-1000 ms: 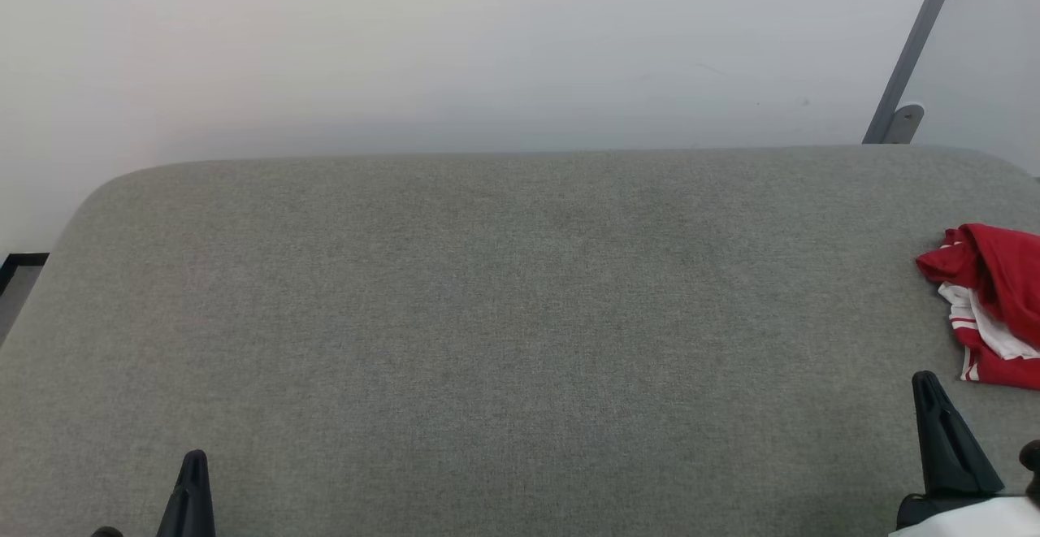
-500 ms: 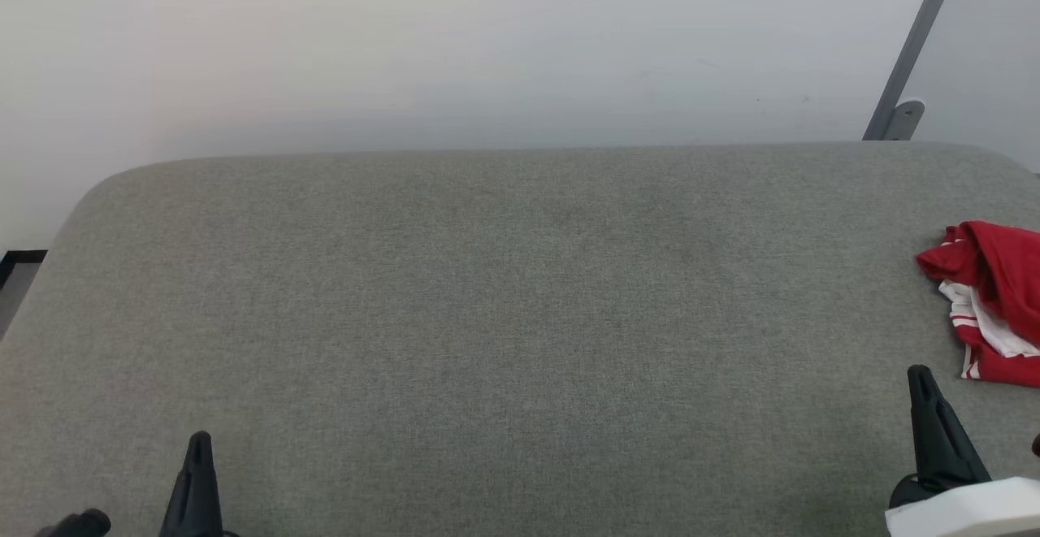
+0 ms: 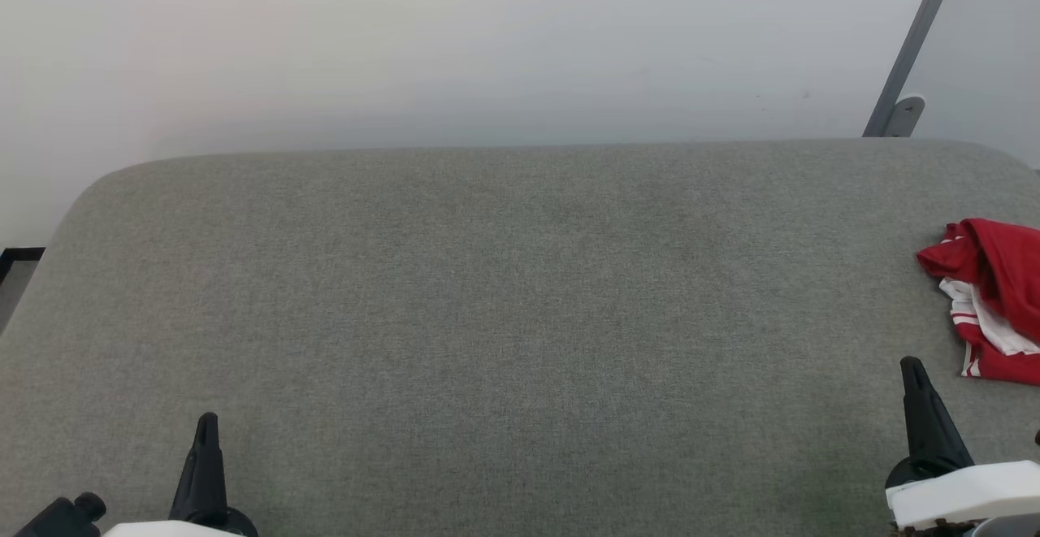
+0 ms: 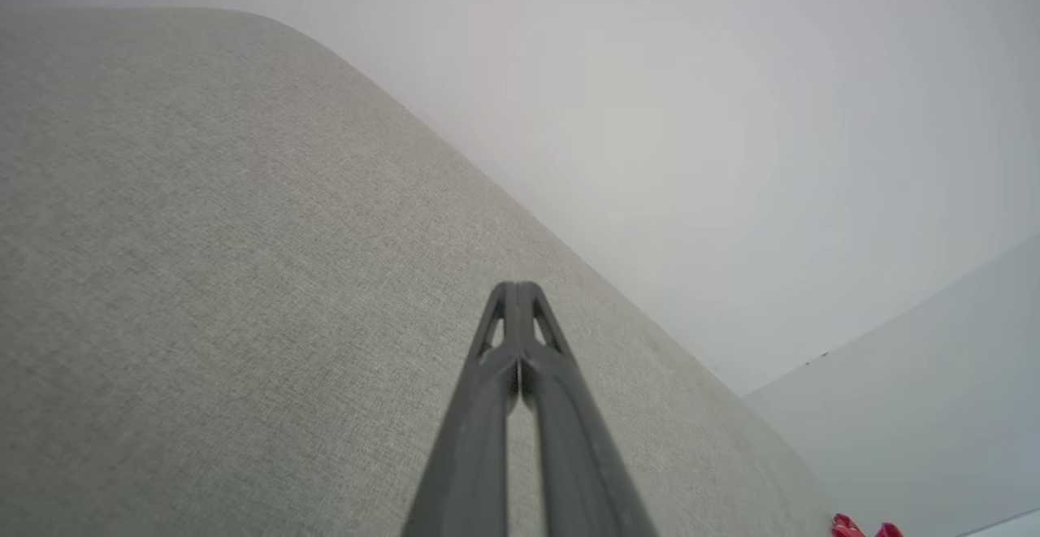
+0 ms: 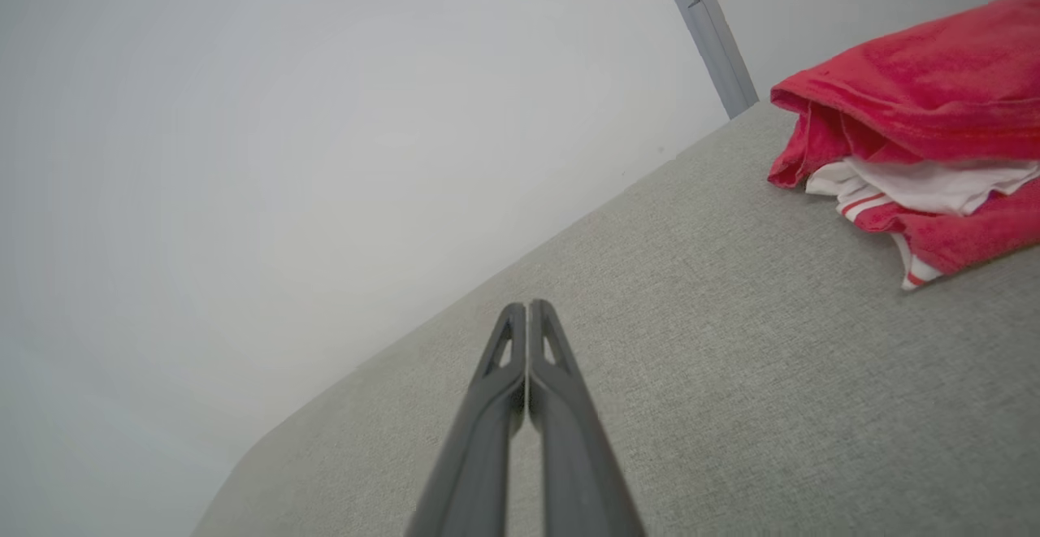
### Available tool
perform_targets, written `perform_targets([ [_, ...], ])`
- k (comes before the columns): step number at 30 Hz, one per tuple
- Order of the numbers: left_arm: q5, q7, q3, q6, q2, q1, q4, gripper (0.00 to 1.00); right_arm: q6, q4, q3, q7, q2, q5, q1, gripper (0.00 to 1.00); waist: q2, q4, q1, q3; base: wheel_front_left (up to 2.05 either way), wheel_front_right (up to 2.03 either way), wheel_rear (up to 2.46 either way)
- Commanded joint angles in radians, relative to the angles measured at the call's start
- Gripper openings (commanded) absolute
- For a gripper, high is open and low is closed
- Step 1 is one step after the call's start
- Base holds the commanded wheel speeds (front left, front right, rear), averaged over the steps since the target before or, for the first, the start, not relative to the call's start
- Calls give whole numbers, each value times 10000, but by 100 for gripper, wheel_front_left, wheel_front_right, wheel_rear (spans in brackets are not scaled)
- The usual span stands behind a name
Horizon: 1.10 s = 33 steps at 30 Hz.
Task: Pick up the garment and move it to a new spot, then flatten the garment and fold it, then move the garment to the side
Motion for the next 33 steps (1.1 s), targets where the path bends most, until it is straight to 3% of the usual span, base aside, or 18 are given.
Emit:
perform_targets([
  [1,-387,81,15,-16,35,-313,-51,0,1,-90,-61,97,2,354,-319,0,0,-1,0,6,0,0,0],
  [33,-3674,1030,-9,-30,-171,-1136,342,0,1,307,-179,1052,497,3654,-903,0,0,-25,0,135,0,0,0],
])
